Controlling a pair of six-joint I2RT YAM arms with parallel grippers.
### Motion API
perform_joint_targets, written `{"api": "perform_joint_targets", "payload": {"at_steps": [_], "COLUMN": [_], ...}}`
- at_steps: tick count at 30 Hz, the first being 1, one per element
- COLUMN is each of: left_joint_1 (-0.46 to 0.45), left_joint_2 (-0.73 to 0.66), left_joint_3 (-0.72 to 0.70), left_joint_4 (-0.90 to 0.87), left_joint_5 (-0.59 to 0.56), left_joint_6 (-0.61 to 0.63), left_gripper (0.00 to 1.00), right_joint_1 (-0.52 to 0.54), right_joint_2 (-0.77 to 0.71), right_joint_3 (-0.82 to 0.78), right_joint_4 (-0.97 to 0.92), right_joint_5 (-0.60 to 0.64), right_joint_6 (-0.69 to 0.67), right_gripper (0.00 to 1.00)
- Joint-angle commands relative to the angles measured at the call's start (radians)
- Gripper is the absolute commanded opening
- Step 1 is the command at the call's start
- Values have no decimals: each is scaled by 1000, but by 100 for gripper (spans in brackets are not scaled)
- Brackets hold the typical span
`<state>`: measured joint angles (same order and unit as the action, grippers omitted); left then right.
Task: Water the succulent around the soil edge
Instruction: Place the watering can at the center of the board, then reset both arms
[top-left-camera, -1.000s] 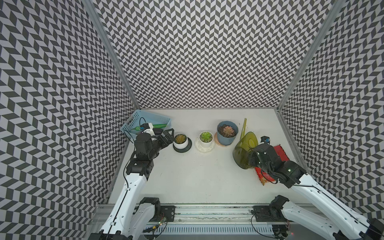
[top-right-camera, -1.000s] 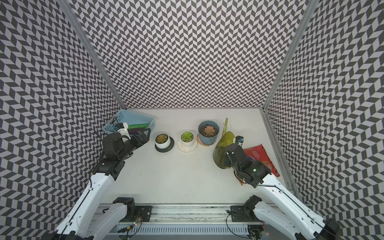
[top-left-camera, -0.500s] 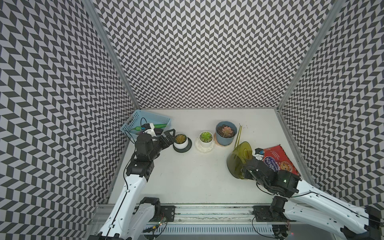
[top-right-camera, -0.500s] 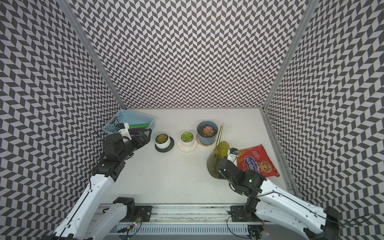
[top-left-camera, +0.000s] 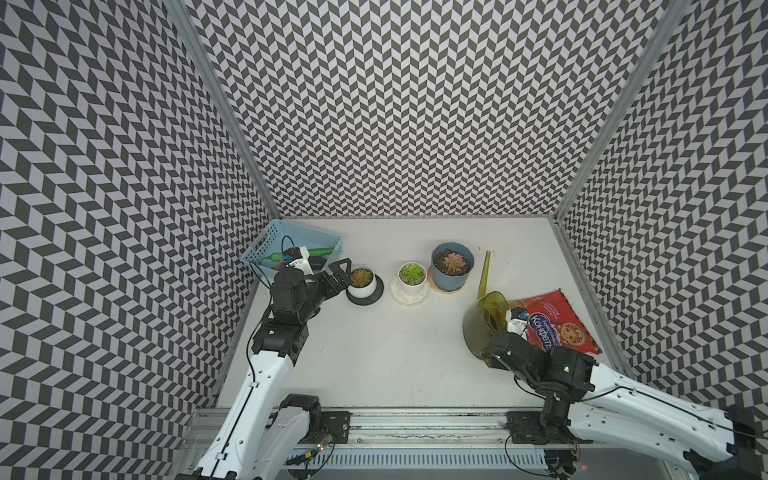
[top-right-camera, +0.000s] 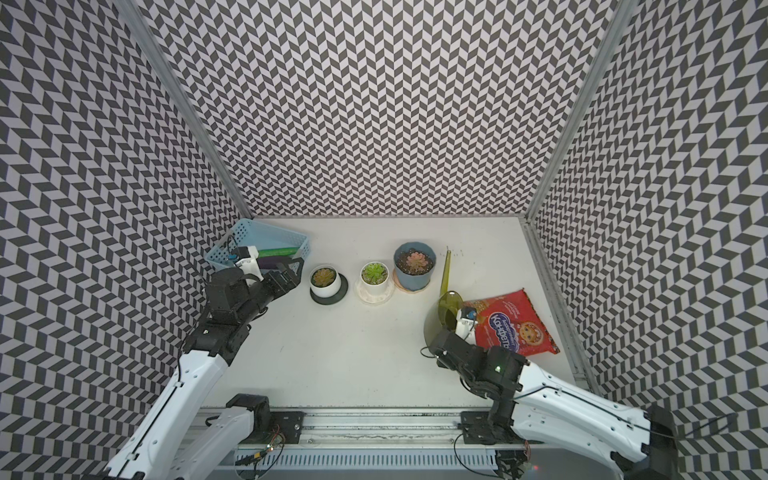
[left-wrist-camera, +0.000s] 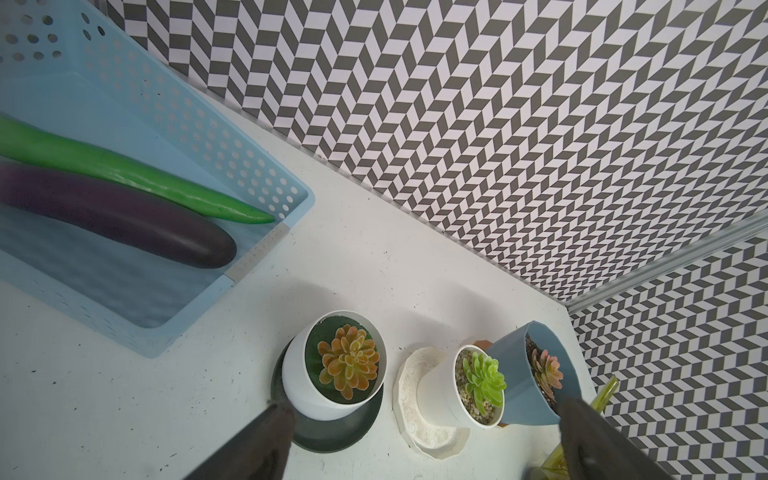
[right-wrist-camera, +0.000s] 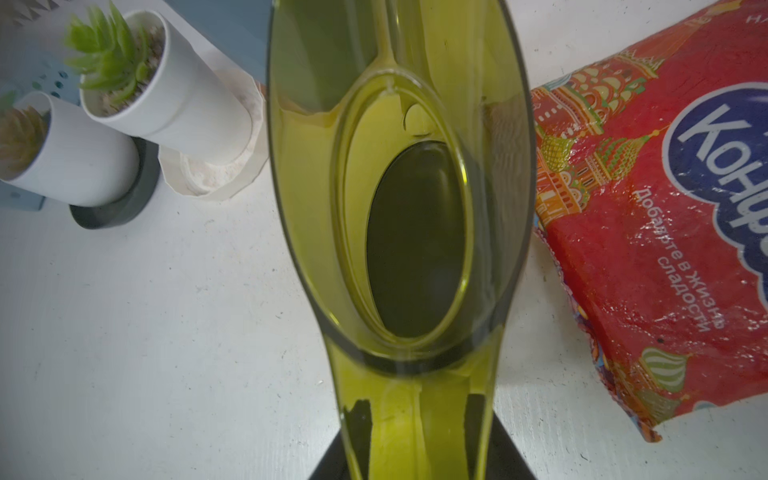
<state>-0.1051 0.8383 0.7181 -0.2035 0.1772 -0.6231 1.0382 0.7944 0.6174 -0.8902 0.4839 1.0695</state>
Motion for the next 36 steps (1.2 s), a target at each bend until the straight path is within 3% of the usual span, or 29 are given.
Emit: {"api": "perform_joint_targets", "payload": {"at_steps": [1, 6, 10, 11, 12, 17, 22, 25, 27, 31, 33, 36], "left_joint_1": [-7, -8, -8, -8, -7, -8, -8, -8, -8, -8, -7, 2], "left_joint_2": [-17, -16, -15, -13, -11, 24, 98, 153, 180, 225, 255, 322], "left_joint_3": [-7, -4, 5, 8, 16, 52, 74, 86, 75, -20, -106, -237], "left_joint_4": [0, 2, -2, -4, -6, -3, 52, 101, 161, 372, 533, 798], "left_joint_5": [-13, -13, -14, -17, -18, -30, -54, -134, -208, -391, -492, -571], "left_joint_6": [-1, -3, 1, 4, 9, 26, 46, 88, 120, 238, 322, 443], "left_gripper": [100, 100, 100, 100, 100, 100, 100, 100, 100, 100, 100, 100], "right_joint_1": [15, 22, 21, 20, 17, -91, -452, -664, -751, -800, -820, -884], "right_joint_2": [15, 34, 19, 15, 13, 81, 190, 242, 249, 213, 207, 241], "right_joint_3": [-5, 28, 119, 150, 188, 417, 485, 474, 437, 204, 100, -29], "right_joint_4": [13, 21, -6, -9, -13, 6, 225, 390, 510, 930, 1126, 1301], "right_joint_5": [29, 29, 87, 120, 148, 227, 51, -18, -11, 80, 117, 65], "right_joint_6": [-6, -34, -67, -83, -104, -300, -563, -655, -688, -808, -859, -869], "right_gripper": [39, 47, 77, 96, 100, 99, 99, 99, 99, 100, 100, 100]}}
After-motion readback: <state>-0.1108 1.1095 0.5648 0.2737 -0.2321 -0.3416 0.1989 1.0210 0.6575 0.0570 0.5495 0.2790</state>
